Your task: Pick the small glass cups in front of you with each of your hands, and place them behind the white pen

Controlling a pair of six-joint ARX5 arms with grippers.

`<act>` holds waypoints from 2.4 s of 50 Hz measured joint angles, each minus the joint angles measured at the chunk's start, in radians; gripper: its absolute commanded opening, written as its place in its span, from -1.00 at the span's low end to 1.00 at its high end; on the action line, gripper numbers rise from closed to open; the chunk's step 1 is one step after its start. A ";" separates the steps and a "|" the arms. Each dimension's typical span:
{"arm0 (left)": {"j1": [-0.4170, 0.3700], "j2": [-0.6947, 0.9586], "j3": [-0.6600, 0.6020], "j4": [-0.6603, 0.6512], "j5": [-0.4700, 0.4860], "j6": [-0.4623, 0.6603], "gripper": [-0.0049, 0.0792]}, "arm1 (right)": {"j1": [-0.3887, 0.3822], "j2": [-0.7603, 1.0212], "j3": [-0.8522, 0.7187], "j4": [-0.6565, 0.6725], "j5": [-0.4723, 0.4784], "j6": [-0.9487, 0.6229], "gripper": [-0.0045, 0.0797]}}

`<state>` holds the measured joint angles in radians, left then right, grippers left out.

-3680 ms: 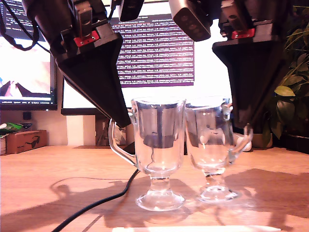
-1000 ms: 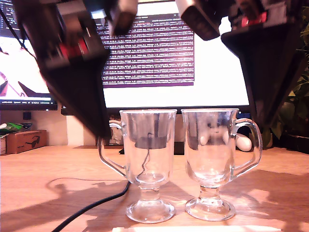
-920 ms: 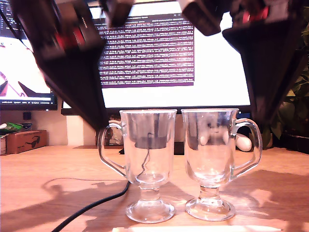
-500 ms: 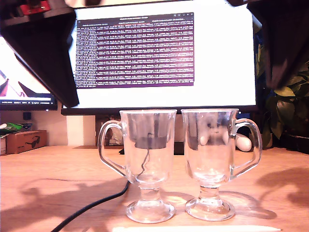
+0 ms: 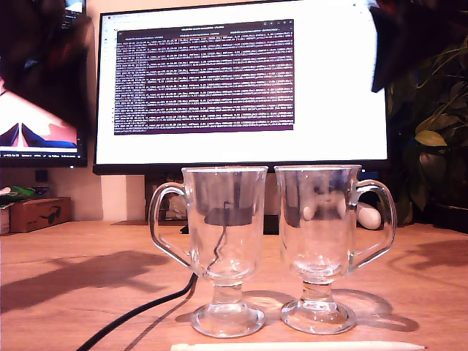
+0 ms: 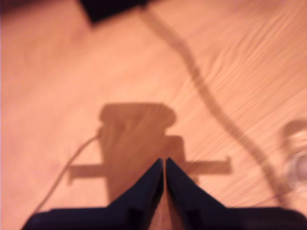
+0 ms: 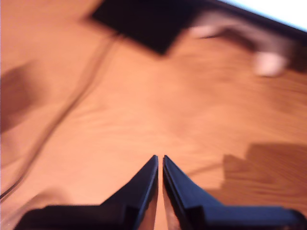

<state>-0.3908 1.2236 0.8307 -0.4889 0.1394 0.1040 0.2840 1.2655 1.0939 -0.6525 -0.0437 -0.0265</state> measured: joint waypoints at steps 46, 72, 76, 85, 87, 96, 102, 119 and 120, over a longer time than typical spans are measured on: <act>0.223 0.000 -0.521 0.688 0.011 -0.180 -0.92 | -0.256 -0.077 -0.627 0.575 -0.010 0.026 -0.91; 0.249 -0.276 -0.688 0.760 0.010 -0.210 -0.92 | -0.256 -0.440 -0.750 0.653 -0.043 0.053 -0.91; 0.249 -0.362 -0.700 0.719 0.010 -0.226 -0.92 | -0.256 -0.501 -0.774 0.649 -0.043 0.056 -0.91; 0.249 -0.527 -0.706 0.622 -0.011 -0.227 -0.92 | -0.256 -0.644 -0.806 0.629 -0.043 0.056 -0.91; 0.249 -0.560 -0.706 0.604 -0.019 -0.227 -0.92 | -0.255 -0.672 -0.808 0.626 -0.043 0.056 -0.91; 0.249 -0.695 -0.720 0.555 -0.030 -0.227 -0.92 | -0.236 -0.820 -0.875 0.604 -0.052 0.064 -0.91; 0.249 -0.803 -0.765 0.504 -0.034 -0.227 -0.92 | -0.226 -0.936 -0.934 0.550 -0.053 0.065 -0.91; 0.249 -1.039 -0.779 0.383 -0.067 -0.236 -0.92 | -0.203 -1.263 -0.941 0.352 -0.050 0.046 -0.91; 0.249 -1.052 -0.780 0.380 -0.071 -0.236 -0.92 | -0.204 -1.260 -0.941 0.348 -0.050 0.045 -0.91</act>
<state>-0.1417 0.1719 0.0502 -0.1089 0.0685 -0.1318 0.0803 0.0051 0.1532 -0.3050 -0.0937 0.0181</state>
